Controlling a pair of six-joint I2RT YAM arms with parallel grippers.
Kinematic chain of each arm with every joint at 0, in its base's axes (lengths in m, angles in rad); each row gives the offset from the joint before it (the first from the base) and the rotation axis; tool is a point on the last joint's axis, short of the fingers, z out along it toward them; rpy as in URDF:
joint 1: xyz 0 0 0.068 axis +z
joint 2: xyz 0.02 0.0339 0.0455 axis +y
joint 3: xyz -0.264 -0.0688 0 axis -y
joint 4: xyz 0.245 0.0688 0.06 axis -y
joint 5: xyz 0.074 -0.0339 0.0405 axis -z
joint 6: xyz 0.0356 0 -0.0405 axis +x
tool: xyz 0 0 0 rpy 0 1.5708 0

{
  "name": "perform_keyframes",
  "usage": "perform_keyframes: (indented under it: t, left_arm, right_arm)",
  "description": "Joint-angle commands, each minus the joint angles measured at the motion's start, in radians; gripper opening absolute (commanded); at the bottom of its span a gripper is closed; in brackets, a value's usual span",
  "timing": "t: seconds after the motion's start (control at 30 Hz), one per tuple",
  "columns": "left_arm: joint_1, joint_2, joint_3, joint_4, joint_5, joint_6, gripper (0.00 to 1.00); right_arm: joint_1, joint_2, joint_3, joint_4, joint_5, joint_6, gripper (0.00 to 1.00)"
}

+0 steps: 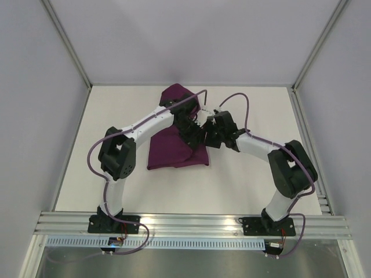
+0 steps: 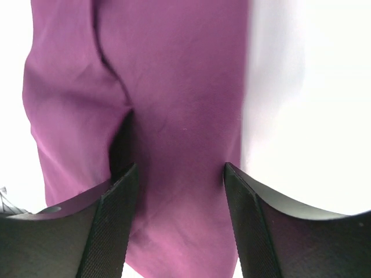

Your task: Prepare the surgical pack

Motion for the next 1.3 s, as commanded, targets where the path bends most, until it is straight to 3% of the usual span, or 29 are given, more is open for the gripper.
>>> perform_keyframes:
  t: [0.0, 0.03, 0.17, 0.2, 0.37, 0.5, 0.6, 0.63, 0.67, 0.7, 0.83, 0.87, 0.97, 1.0, 1.03, 1.27]
  left_arm:
    - [-0.016, -0.001, 0.034, 0.066, 0.097, 0.031, 0.39]
    - [-0.014, -0.004, 0.030, 0.066, 0.121, 0.037, 0.60]
    - [-0.031, -0.033, 0.057, 0.056, 0.200, 0.071, 0.94]
    - [-0.040, -0.039, 0.088, 0.030, 0.210, 0.106, 0.99]
    - [-0.043, -0.129, 0.191, -0.108, 0.289, 0.200, 1.00]
    - [0.007, -0.289, 0.072, -0.110, 0.249, 0.192, 1.00]
    - [0.174, -0.382, -0.066, -0.050, 0.249, 0.110, 0.78]
    - [0.244, -0.393, -0.097, -0.039, 0.191, 0.084, 0.66]
    - [0.282, -0.387, -0.120, -0.035, 0.153, 0.074, 0.63]
    - [0.311, -0.364, -0.158, -0.039, 0.087, 0.067, 0.63]
    - [0.420, -0.306, -0.246, -0.027, 0.062, 0.037, 0.72]
    - [0.429, -0.300, -0.263, -0.001, 0.048, 0.042, 0.73]
    - [0.429, -0.281, -0.324, 0.048, -0.015, 0.048, 0.75]
    - [0.431, -0.265, -0.337, 0.054, -0.029, 0.045, 0.76]
    - [0.431, -0.255, -0.343, 0.060, -0.032, 0.045, 0.76]
    - [0.432, -0.221, -0.351, 0.066, -0.023, 0.042, 0.77]
  right_arm:
    - [-0.027, -0.085, 0.003, -0.029, 0.040, 0.093, 0.64]
    - [-0.033, -0.112, -0.006, -0.043, 0.077, 0.097, 0.64]
    - [-0.089, -0.175, -0.009, -0.132, 0.167, 0.077, 0.65]
    - [-0.102, -0.185, -0.006, -0.136, 0.172, 0.072, 0.66]
    - [-0.119, -0.194, 0.061, -0.159, 0.157, -0.018, 0.66]
    - [-0.072, -0.151, 0.111, -0.150, 0.099, -0.118, 0.64]
    - [-0.026, -0.123, 0.115, -0.113, 0.019, -0.147, 0.66]
    - [-0.020, -0.102, 0.112, -0.110, 0.000, -0.143, 0.66]
    - [-0.017, -0.093, 0.109, -0.110, -0.006, -0.138, 0.66]
    - [-0.015, -0.081, 0.097, -0.107, -0.015, -0.123, 0.66]
    - [-0.012, -0.033, 0.072, -0.107, -0.093, -0.100, 0.63]
    - [-0.007, -0.033, 0.065, -0.098, -0.104, -0.098, 0.60]
    - [-0.007, -0.059, 0.037, -0.101, -0.113, -0.092, 0.26]
    - [-0.007, -0.073, 0.037, -0.115, -0.101, -0.095, 0.09]
    - [-0.007, -0.085, 0.035, -0.150, -0.072, -0.103, 0.01]
    - [-0.007, -0.179, 0.054, -0.334, -0.038, -0.126, 0.01]
